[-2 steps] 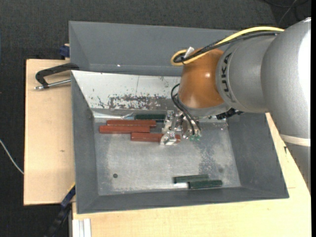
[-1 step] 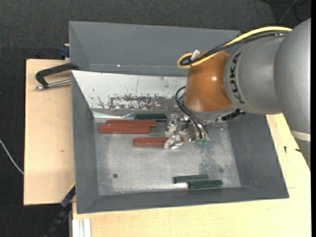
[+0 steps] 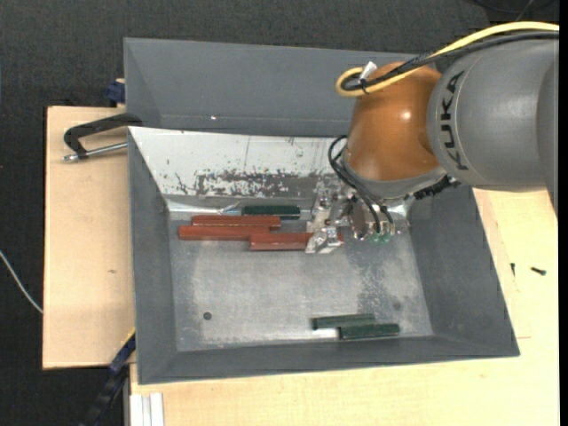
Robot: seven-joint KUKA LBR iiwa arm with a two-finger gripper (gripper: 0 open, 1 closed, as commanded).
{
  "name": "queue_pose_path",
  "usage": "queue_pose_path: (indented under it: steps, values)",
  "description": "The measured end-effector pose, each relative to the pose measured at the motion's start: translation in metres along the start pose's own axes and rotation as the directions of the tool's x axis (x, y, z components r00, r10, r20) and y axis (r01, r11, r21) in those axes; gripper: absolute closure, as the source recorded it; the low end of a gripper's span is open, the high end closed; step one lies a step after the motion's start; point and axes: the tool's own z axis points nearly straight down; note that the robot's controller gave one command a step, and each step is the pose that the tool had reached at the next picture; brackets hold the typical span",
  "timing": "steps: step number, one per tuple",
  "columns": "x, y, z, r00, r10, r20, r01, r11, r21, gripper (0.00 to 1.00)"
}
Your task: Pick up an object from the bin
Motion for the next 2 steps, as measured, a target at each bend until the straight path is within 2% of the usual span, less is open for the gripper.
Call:
queue_pose_path:
  steps: [1,2]
  values:
    - [-0.013,0.003,-0.033,0.999,0.044,0.014,-0.044,0.999,-0.001,1.0]
    - [-0.006,0.003,-0.045,0.998,0.061,-0.002,-0.061,0.998,0.0,1.0]
